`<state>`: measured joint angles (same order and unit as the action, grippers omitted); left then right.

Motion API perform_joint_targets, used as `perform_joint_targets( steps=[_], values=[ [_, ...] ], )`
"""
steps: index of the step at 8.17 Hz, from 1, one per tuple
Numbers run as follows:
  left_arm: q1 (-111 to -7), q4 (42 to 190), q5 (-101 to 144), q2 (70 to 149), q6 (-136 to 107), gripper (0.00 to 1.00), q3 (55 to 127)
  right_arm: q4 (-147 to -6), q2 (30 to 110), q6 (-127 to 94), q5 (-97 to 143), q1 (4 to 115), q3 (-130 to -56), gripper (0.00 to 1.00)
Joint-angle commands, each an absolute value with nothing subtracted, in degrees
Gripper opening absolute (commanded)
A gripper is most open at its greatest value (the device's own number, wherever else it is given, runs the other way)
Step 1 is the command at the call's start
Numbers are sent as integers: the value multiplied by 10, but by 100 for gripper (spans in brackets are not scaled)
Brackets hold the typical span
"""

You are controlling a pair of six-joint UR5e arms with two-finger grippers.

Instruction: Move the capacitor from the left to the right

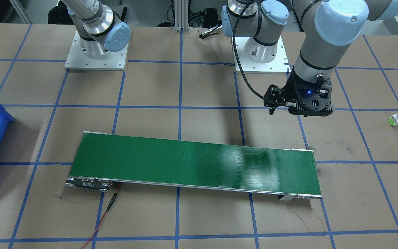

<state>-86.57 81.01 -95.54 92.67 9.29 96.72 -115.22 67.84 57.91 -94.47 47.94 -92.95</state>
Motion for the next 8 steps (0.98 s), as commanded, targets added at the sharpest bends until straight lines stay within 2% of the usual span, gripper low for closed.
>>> perform_joint_targets(
  steps=[1,4,8],
  values=[
    [-866,809,-955,925,93,100,969,-1158,677,584,-946,468,-931,100],
    [-866,809,-956,926,93,100,969,-1044,770,557,-903,488,-926,100],
    [-866,809,-956,926,93,100,969,-885,880,279,-924,683,-921,100]
  ],
)
